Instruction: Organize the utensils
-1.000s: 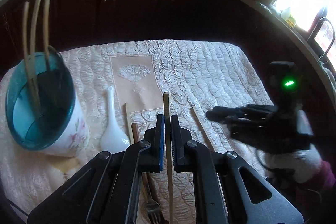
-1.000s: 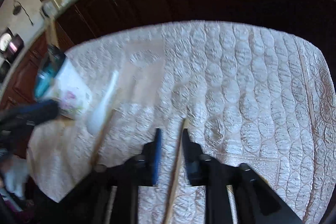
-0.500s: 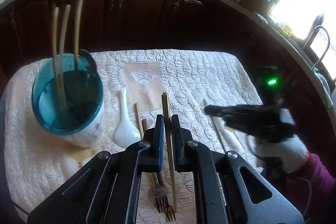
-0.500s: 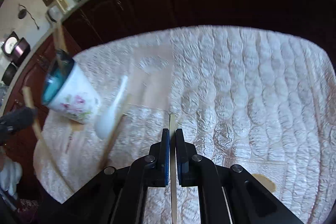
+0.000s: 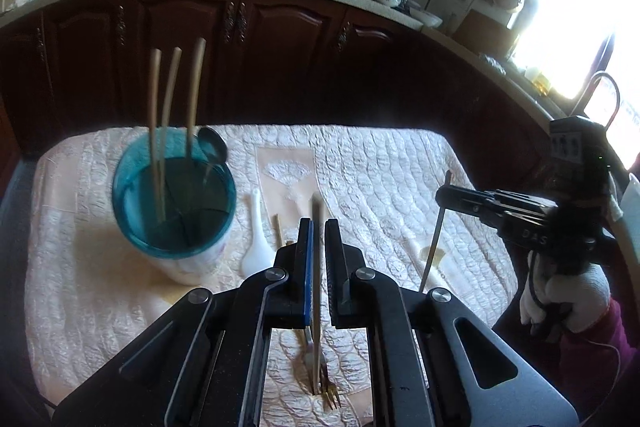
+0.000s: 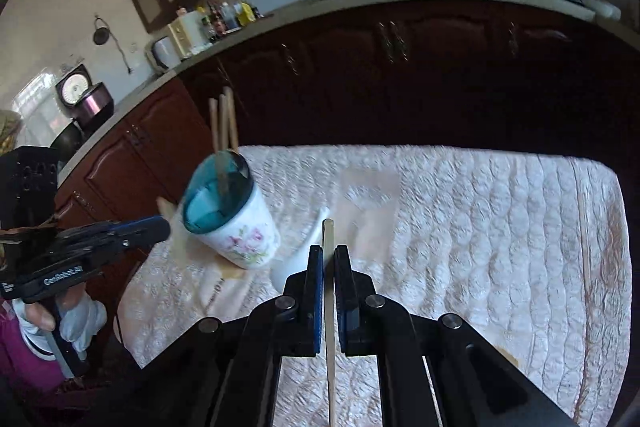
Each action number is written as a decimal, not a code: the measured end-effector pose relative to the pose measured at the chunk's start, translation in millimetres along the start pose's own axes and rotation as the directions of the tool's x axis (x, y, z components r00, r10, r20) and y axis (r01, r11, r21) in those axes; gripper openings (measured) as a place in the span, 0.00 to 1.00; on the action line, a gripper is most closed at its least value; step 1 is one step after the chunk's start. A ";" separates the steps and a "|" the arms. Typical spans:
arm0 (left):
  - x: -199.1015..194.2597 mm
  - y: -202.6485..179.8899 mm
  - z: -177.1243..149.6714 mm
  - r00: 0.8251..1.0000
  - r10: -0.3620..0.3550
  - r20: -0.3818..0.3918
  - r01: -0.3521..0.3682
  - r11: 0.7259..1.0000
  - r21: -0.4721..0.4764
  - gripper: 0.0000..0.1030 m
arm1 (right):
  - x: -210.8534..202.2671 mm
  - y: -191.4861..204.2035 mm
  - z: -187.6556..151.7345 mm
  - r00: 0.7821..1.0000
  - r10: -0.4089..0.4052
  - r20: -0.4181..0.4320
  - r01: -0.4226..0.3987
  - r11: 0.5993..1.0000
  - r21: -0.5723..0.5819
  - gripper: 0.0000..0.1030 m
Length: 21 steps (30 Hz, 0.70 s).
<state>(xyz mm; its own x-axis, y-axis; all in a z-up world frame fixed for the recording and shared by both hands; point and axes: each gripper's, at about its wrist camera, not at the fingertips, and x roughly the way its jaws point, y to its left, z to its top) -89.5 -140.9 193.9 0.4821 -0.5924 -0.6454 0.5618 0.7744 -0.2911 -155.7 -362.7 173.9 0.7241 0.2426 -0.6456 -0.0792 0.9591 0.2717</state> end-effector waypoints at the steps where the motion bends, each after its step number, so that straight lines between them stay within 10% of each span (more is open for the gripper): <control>1: -3.2 1.6 0.8 1.000 0.003 0.007 -0.003 1.000 -0.004 0.04 | -1.6 5.5 3.9 1.000 0.004 0.008 -0.004 1.000 -0.011 0.05; 21: 49.7 45.0 -56.8 0.978 0.073 -0.193 -0.097 0.989 -0.114 0.06 | 2.9 17.5 16.3 1.000 0.005 0.014 -0.004 1.000 -0.030 0.05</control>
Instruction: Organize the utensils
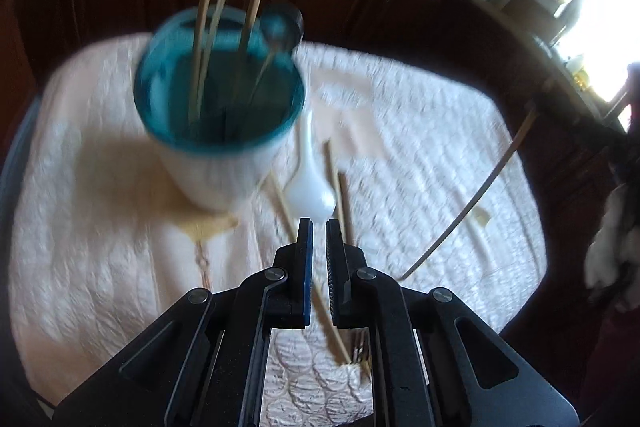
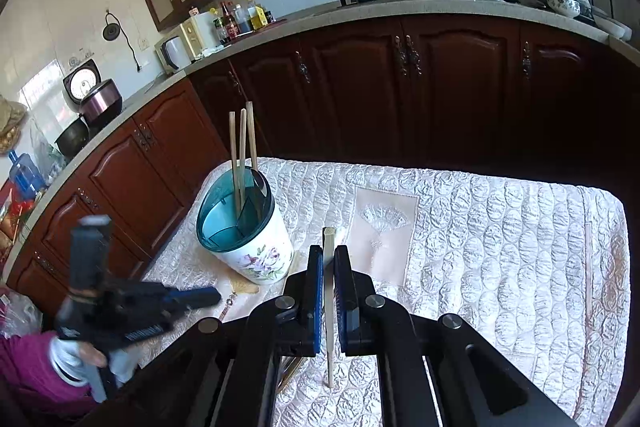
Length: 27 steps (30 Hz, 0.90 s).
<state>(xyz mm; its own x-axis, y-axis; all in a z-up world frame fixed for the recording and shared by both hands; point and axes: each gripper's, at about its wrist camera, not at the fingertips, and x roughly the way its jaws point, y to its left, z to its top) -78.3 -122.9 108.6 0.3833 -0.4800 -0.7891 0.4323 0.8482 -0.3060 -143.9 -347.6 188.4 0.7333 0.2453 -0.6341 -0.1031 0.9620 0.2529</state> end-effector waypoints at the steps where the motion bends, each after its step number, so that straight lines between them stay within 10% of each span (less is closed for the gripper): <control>1: 5.4 1.1 -2.7 1.000 0.002 -0.011 -0.002 1.000 -0.007 0.07 | -0.8 -0.8 0.1 1.000 0.001 0.001 -0.001 1.000 0.002 0.05; 5: 27.6 2.8 -14.0 0.999 0.007 -0.052 -0.009 0.999 -0.031 0.20 | -3.1 -3.2 -0.5 1.000 0.003 0.007 -0.003 1.000 0.008 0.05; 16: 95.1 -10.4 -32.9 0.985 0.084 -0.148 -0.082 0.997 0.016 0.17 | -3.1 -3.0 -2.9 1.000 0.006 0.007 -0.007 1.000 0.012 0.05; 27: 15.9 -3.7 -32.5 0.995 -0.047 -0.083 0.052 0.997 0.064 0.04 | -8.2 3.3 1.1 0.999 0.018 0.033 -0.018 1.000 0.003 0.05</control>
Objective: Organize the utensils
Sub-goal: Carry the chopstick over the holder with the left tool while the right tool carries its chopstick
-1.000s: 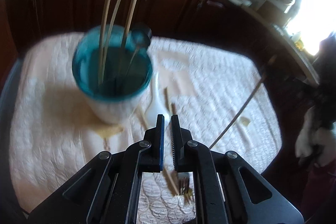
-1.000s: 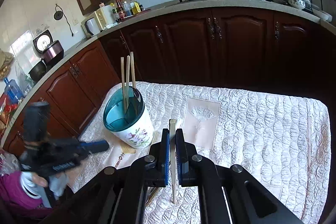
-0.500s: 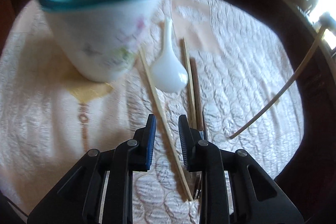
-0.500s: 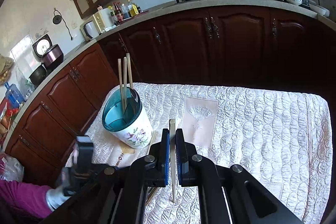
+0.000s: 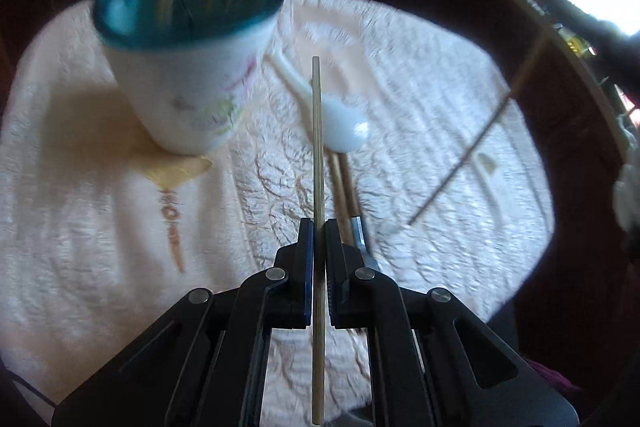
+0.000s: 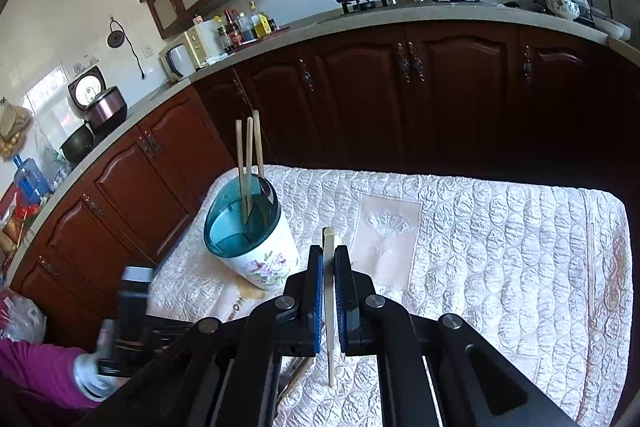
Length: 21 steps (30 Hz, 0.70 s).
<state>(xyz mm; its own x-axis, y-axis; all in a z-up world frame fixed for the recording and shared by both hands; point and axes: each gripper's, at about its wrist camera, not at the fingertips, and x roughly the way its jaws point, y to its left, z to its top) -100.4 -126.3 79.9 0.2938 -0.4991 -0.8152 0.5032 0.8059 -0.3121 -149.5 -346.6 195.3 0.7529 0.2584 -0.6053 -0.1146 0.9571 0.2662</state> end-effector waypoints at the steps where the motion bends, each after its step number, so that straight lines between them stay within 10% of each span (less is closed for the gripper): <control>1: -8.7 -0.4 -0.3 1.000 -0.003 0.018 0.003 1.000 0.005 0.04 | -0.9 0.8 1.1 1.000 0.003 0.005 -0.003 1.000 0.000 0.05; 11: -80.5 14.0 29.4 0.980 -0.008 0.198 0.015 0.999 -0.031 0.04 | -7.7 22.5 27.5 0.998 0.042 0.054 -0.041 0.999 -0.036 0.05; 21: -104.8 47.9 42.9 0.994 0.048 0.098 -0.041 0.997 -0.072 0.04 | -13.5 62.0 81.8 0.985 0.103 0.141 -0.088 0.990 -0.111 0.05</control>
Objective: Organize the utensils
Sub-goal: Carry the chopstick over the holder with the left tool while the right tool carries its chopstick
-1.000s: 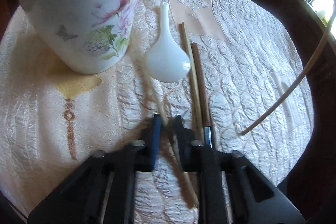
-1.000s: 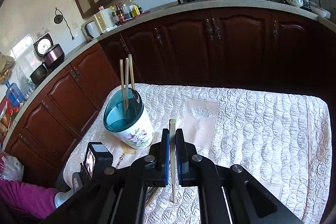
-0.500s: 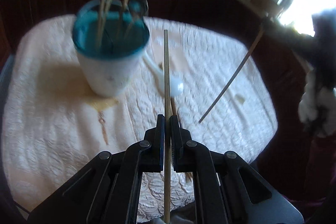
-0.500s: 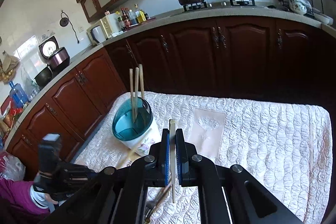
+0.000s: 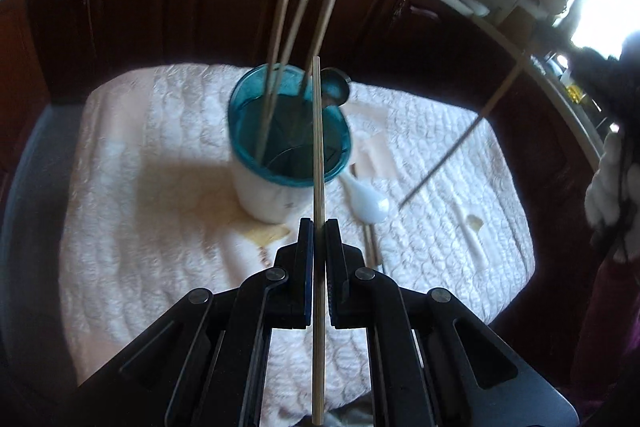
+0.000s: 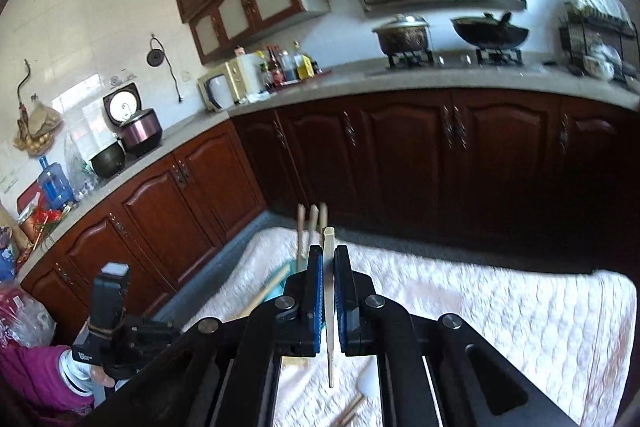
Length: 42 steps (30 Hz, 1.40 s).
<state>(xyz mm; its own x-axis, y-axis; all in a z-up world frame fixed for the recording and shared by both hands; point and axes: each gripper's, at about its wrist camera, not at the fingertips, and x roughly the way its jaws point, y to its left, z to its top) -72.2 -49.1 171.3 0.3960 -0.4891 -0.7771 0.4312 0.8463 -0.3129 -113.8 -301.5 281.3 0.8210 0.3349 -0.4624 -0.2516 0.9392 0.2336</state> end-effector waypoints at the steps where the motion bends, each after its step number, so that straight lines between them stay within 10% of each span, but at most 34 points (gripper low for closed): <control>1: -0.4 2.2 -1.6 1.000 0.002 -0.010 -0.002 1.000 -0.007 0.04 | 1.3 2.6 4.8 1.000 0.006 0.008 -0.006 1.000 -0.003 0.05; 12: 0.8 17.7 6.5 0.998 0.064 -0.012 -0.064 0.998 -0.022 0.04 | 47.3 41.4 39.5 0.999 0.006 0.039 -0.004 0.997 -0.073 0.05; 19: -4.4 20.3 31.5 0.986 0.074 0.150 -0.069 0.997 -0.037 0.04 | 72.3 44.2 46.2 0.999 -0.008 0.033 0.010 0.997 -0.077 0.05; 36: 45.8 32.7 89.0 0.879 0.085 0.470 -0.038 0.993 -0.109 0.04 | 115.3 35.6 39.0 1.000 -0.011 -0.005 0.010 0.997 -0.081 0.05; 42: 62.9 44.7 86.2 0.868 0.089 0.488 -0.036 0.993 -0.116 0.04 | 126.8 27.7 35.1 1.000 0.008 -0.021 -0.010 0.998 -0.059 0.05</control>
<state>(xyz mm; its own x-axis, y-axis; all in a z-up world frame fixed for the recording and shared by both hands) 41.9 -60.2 155.5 0.7777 -0.4526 -0.4363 0.3196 0.8823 -0.3457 1.4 -235.6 259.2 0.8080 0.3444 -0.4781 -0.2895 0.9387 0.1870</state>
